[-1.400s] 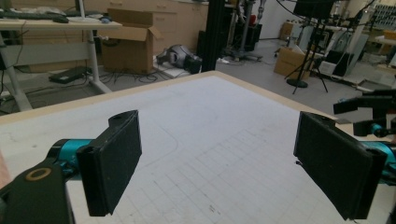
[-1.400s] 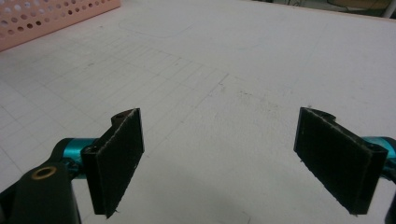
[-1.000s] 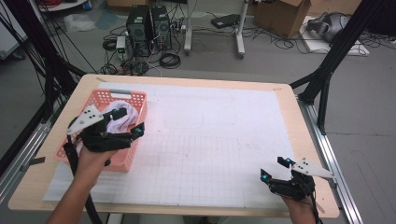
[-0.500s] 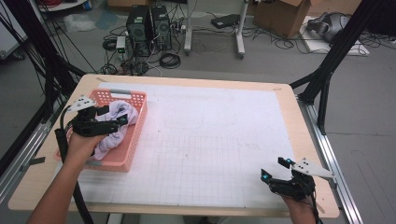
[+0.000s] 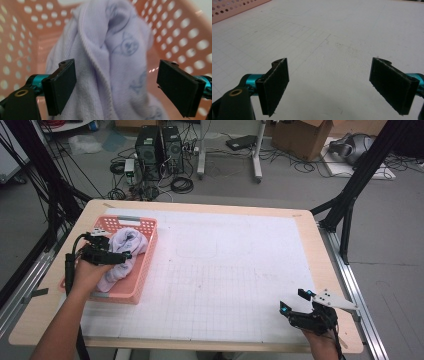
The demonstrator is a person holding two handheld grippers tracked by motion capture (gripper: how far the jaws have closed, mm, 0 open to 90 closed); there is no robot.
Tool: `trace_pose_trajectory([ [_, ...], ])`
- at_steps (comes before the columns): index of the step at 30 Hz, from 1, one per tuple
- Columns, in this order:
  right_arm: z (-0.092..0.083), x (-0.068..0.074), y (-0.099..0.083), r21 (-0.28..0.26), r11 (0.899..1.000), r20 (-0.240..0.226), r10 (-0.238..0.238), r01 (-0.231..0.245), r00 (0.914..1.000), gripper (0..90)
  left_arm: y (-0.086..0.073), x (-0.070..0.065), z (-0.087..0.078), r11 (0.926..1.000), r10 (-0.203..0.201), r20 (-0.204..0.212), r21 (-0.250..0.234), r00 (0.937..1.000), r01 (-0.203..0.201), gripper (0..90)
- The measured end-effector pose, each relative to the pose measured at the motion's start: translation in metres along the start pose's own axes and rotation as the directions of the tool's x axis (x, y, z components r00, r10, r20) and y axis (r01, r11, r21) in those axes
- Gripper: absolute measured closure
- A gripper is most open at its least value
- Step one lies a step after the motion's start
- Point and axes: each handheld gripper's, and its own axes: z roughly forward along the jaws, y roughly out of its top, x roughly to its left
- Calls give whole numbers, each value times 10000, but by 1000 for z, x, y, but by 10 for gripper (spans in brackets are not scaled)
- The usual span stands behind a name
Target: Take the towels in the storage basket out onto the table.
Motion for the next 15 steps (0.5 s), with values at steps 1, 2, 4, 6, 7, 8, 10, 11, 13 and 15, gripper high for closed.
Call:
trace_pose_trajectory([
  [1, 0, 0, 0, 6, 10000, 3, 12, -12, 10000, 147, -3, 2, 4, 9996, 19, -140, 276, 9999, -16, 168],
  [2, 0, 0, 0, 23, 10000, 9, 28, -28, 10000, 147, -3, 2, 4, 9996, 19, -140, 276, 9999, -16, 168],
  [4, 0, 0, 0, 10, 10000, 15, 14, -14, 10000, 147, -4, 2, 7, 9989, 38, -273, 474, 9996, -25, 166],
  [6, 0, 0, 0, -2, 10000, 33, -16, 16, 10000, 147, -5, 2, 12, 9958, 461, -287, 800, 9985, -437, 154],
  [7, 0, 0, 0, 1, 10000, 30, -33, 33, 10000, 147, -6, 1, 16, 9930, 614, -380, 1035, 9974, -572, 144],
  [8, 0, 0, 0, 8, 10000, 11, -22, 22, 10000, 147, -6, 1, 16, 9930, 614, -380, 1035, 9974, -572, 144],
  [10, 0, 0, 0, 22, 10000, 15, -39, 39, 10000, 147, -8, 2, 21, 9874, 824, -506, 1394, 9953, -746, 111],
  [11, 0, 0, 0, 23, 10000, 14, -29, 29, 10000, 148, -8, 1, 24, 9858, 841, -530, 1504, 9950, -753, 93],
  [13, -1, 1, 0, 1, 10000, 37, -31, 31, 10000, 150, -9, -4, 32, 9801, 1019, -573, 1769, 9931, -903, 35],
  [15, -2, 0, 1, -89, 9999, 78, -62, 63, 10000, 150, -10, -7, 36, 9722, 1417, -673, 1976, 9876, -1260, 17],
])
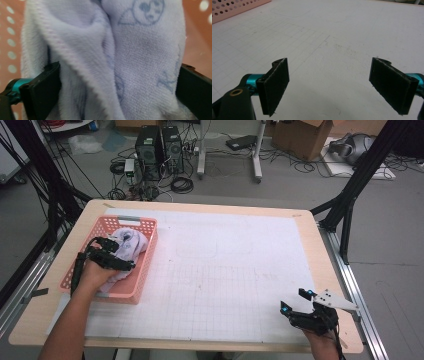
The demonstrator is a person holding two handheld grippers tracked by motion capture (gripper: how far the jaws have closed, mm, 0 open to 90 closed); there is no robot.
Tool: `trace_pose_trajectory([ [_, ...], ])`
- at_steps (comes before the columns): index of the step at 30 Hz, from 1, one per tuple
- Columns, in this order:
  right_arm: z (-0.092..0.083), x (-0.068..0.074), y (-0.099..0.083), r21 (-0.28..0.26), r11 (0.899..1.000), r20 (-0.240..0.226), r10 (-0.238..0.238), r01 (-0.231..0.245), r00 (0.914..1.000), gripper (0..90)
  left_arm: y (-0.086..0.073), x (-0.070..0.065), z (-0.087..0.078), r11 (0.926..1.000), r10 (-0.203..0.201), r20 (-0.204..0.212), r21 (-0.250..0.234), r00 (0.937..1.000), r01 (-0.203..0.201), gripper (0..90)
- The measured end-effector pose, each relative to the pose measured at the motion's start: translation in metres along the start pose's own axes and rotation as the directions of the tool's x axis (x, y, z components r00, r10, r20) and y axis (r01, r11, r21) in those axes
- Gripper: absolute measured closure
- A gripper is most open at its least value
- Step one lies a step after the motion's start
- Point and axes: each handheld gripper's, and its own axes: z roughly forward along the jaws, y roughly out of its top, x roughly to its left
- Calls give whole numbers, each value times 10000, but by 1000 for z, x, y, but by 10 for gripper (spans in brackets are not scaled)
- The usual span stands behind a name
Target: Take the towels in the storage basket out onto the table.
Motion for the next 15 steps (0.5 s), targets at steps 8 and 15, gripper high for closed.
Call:
trace_pose_trajectory([
  [8, -1, -1, 0, 15, 10000, 6, -21, 21, 10000, 151, 0, 3, 2, 9999, -117, -103, 125, 9999, 118, 34],
  [15, 0, -1, -1, 164, 9998, 50, 82, -83, 10000, 155, 1, 1, -4, 9999, 53, -389, 146, 9992, -48, 280],
])
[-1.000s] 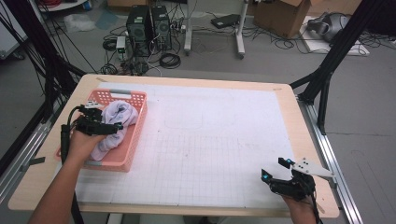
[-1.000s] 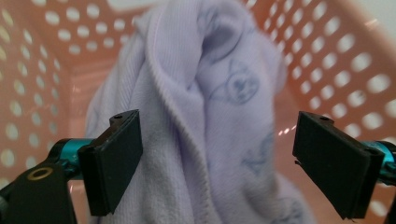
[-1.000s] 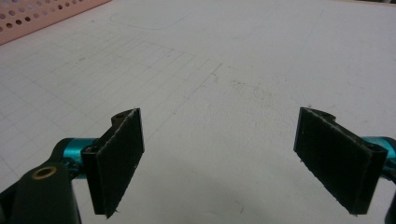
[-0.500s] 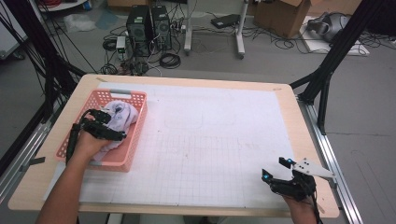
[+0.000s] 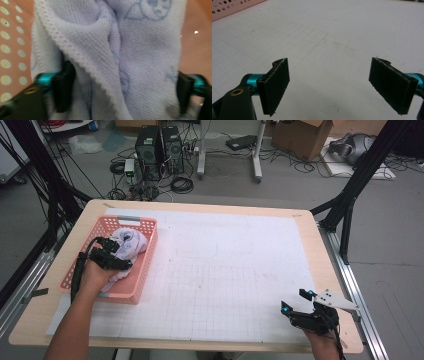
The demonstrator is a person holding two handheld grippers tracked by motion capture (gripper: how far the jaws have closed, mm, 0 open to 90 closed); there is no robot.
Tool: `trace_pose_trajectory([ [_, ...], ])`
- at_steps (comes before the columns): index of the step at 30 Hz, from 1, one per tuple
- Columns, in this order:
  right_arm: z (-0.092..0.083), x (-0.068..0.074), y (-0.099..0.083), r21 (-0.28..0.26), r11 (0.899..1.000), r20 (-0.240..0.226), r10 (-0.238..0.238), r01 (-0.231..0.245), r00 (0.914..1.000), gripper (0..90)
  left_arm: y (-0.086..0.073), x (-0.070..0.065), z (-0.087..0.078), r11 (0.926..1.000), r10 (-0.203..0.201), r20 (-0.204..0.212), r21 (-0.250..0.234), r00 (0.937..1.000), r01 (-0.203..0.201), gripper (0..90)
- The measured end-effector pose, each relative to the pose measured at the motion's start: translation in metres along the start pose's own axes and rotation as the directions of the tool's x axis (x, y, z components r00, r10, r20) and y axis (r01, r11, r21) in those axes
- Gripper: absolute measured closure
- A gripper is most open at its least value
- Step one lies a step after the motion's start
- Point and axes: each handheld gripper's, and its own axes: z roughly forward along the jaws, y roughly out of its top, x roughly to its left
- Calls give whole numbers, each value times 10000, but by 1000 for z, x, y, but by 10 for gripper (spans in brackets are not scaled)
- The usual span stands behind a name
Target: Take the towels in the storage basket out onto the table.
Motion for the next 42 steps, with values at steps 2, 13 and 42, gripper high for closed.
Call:
trace_pose_trajectory([
  [2, 0, 0, 0, -7, 10000, 23, -29, 29, 10000, 156, 0, -1, -3, 10000, -49, 163, -61, 9999, 50, 407],
  [13, -4, -1, 0, -63, 9999, 83, 118, -117, 9999, 157, -4, 16, -19, 9698, -1837, 1577, -1322, 9703, 2050, 538],
  [42, -2, 1, 1, 12, 10000, -10, 67, -67, 10000, 158, -2, 26, -89, 6952, -1175, 4434, -6022, 8886, 3925, 540],
])
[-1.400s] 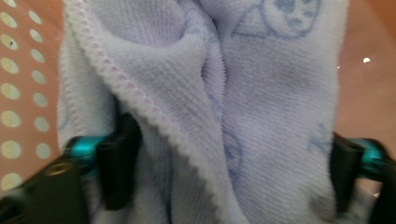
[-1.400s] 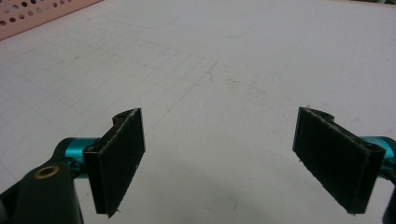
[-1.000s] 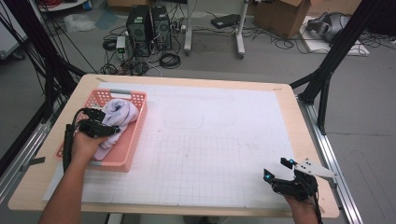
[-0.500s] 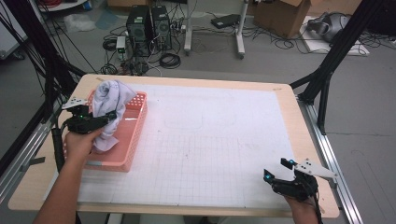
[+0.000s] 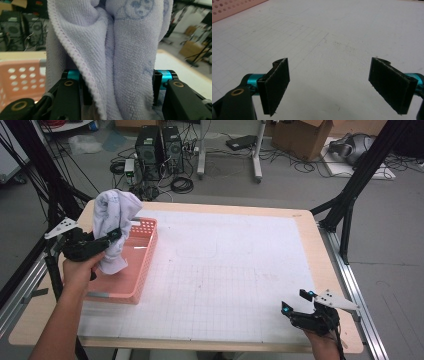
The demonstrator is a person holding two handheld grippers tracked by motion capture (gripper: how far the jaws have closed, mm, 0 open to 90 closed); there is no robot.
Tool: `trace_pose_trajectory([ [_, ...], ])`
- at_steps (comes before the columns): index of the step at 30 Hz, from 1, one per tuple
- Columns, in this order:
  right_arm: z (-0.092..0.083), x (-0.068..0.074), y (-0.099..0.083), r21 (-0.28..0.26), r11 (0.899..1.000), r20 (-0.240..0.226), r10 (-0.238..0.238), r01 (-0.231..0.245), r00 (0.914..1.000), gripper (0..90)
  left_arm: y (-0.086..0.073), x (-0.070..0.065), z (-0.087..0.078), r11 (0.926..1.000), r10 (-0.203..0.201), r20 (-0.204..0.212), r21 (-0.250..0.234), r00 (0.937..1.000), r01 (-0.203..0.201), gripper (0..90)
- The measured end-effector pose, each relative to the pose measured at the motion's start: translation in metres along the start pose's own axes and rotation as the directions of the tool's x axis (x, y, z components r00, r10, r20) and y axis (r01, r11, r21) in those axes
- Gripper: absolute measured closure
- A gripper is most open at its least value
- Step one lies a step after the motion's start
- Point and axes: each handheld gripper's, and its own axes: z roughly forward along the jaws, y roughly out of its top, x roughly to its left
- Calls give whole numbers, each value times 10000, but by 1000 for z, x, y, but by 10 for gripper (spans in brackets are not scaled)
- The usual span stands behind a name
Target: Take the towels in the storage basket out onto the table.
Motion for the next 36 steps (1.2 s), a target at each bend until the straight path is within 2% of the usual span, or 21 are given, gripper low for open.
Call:
trace_pose_trajectory([
  [7, 1, 0, 0, -2, 10000, -28, 22, -22, 10000, 157, 15, -18, -6, 9963, 169, 1348, -859, 9907, -53, 539],
  [11, 1, 1, 0, -26, 10000, -56, 4, -4, 10000, 158, 25, -36, -4, 9928, 450, 2097, -1180, 9767, -204, 539],
  [14, 1, 1, 0, -8, 10000, -44, -1, 1, 10000, 158, 33, -59, 2, 9890, 862, 2836, -1398, 9550, -478, 539],
  [15, 1, 1, 0, -19, 10000, -43, -21, 21, 10000, 158, 33, -59, 2, 9890, 862, 2836, -1398, 9550, -478, 539],
  [16, 1, 1, 0, -14, 10000, -45, -13, 13, 10000, 158, 36, -70, 6, 9876, 985, 3260, -1478, 9402, -522, 539],
  [17, 0, 1, 0, -29, 10000, -41, -45, 44, 10000, 158, 36, -70, 6, 9876, 985, 3260, -1478, 9402, -522, 538],
  [18, 0, 1, 0, -30, 10000, -41, -16, 16, 10000, 158, 37, -75, 8, 9871, 1035, 3447, -1506, 9330, -539, 538],
  [19, 0, 1, 0, -37, 10000, -48, -5, 5, 10000, 158, 38, -85, 13, 9867, 1061, 3833, -1551, 9175, -493, 538],
  [20, 1, 1, 0, -36, 10000, -46, -21, 21, 10000, 158, 38, -85, 13, 9867, 1061, 3833, -1551, 9175, -493, 538],
  [21, 1, 1, 0, -28, 10000, -47, -17, 17, 10000, 158, 38, -95, 18, 9871, 1134, 4156, -1501, 9024, -549, 537],
  [22, 0, 1, 1, -27, 10000, -56, -26, 25, 10000, 158, 37, -99, 21, 9873, 1218, 4299, -1454, 8946, -645, 537],
  [23, 0, 1, 1, -30, 10000, -69, -31, 31, 10000, 158, 37, -99, 21, 9873, 1218, 4299, -1454, 8946, -645, 536],
  [24, 0, 1, 1, -32, 10000, -69, -54, 54, 10000, 158, 35, -108, 27, 9883, 1276, 4570, -1335, 8803, -739, 536],
  [25, 0, 1, 1, -28, 10000, -75, -40, 39, 10000, 158, 35, -108, 27, 9883, 1276, 4570, -1335, 8803, -739, 535],
  [27, 0, 1, 1, -46, 10000, -77, -11, 10, 10000, 158, 31, -122, 37, 9882, 1443, 4890, -1161, 8603, -998, 534],
  [28, 0, 0, 1, -51, 10000, -90, -16, 16, 10000, 158, 31, -122, 37, 9882, 1443, 4890, -1161, 8603, -998, 534],
  [31, 1, 0, 1, -49, 10000, -96, -43, 43, 9999, 158, 26, -139, 50, 9890, 1468, 5369, -946, 8308, -1136, 531],
  [32, 0, 0, 1, -37, 10000, -89, -34, 33, 10000, 158, 26, -139, 50, 9890, 1468, 5369, -946, 8308, -1136, 531],
  [33, 0, 0, 1, -33, 10000, -91, -39, 38, 10000, 158, 21, -147, 58, 9898, 1427, 5562, -814, 8187, -1173, 530],
  [35, 1, 0, 1, -40, 10000, -107, -58, 58, 9999, 158, 18, -151, 62, 9900, 1411, 5628, -795, 8145, -1166, 530],
  [36, 1, 1, 1, -31, 10000, -107, -49, 48, 9999, 158, 11, -159, 71, 9914, 1308, 5837, -721, 8014, -1093, 530],
])
